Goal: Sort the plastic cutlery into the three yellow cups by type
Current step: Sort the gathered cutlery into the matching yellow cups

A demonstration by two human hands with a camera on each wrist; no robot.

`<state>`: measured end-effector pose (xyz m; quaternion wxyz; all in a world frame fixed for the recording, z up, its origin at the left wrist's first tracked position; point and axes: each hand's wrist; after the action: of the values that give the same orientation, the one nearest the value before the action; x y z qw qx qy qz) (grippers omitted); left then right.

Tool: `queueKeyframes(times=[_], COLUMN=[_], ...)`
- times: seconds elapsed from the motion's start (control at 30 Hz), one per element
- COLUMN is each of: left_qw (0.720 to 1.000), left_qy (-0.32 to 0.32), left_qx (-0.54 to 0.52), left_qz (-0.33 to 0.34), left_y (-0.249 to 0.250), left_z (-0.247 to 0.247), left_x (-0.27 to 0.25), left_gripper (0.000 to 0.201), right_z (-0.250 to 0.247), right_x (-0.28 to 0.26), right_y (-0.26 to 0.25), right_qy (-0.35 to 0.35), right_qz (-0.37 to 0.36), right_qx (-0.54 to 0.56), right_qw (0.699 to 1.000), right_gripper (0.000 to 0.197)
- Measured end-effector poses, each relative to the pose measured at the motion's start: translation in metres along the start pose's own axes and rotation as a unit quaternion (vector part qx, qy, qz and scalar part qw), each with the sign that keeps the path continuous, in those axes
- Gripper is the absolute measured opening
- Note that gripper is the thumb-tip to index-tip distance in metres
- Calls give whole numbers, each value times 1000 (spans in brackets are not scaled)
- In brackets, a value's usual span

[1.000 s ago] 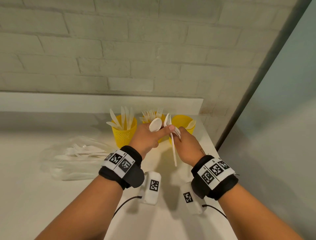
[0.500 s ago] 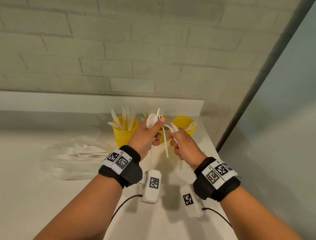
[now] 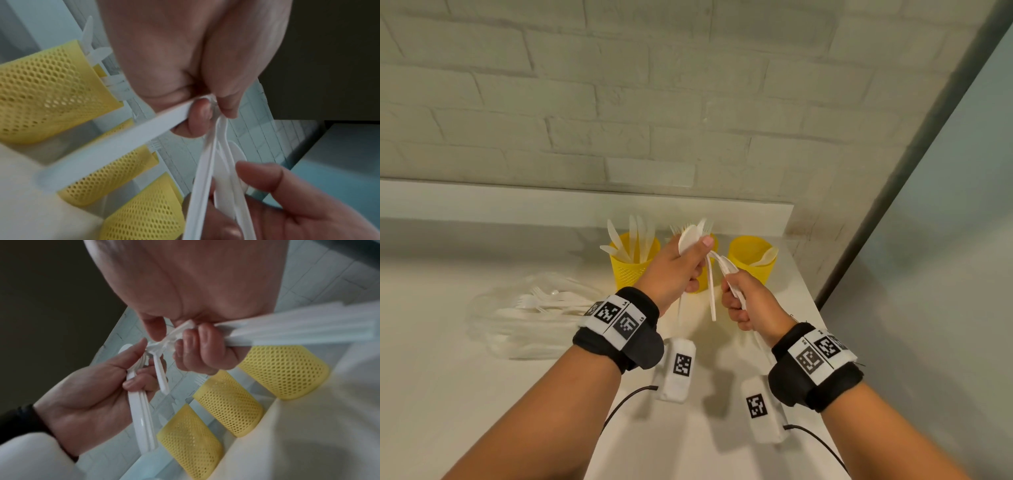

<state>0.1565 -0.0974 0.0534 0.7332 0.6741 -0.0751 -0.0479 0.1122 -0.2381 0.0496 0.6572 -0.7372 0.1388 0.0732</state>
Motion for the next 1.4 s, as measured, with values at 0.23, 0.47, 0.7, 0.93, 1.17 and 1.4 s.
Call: queueKeyframes(times=[0.23,0.47,0.7,0.93,1.17,1.4], left_qw=[979,935,887,862,875,987], left_qy=[192,220,140,82,74,94], left_qx=[8,247,440,495,477,131], left_qz=[74,126,-9,-64,-14,-11], left_y=[32,36,0,-8,-3,19], left_z=[-24,-1,11,4,-10,4], left_x=[30,72,93,96,88,43], left_gripper=[24,42,42,44,37,21], right_z=[-10,-15,-26,-27,-19,-15], right_x=[17,18,15,16,25,24], right_y=[6,-12,-21,-19,-17,-19], right_qy=[95,68,31,12,25,73], right_qz=[31,-3,-31,-44,-75,-126], right_qx=[32,100,156,178,132,43], right_qw=[994,993,987,983,988,988], right_gripper=[21,28,30,22,20,24])
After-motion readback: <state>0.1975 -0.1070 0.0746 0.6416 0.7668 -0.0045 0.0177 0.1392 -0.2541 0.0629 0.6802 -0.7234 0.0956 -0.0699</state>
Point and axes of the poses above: each hand's wrist, its own x-axis towards the middle knuckle, its own z-axis out of the palm, y = z × x, and after that the axes turned 8 degrees about y, right-handed
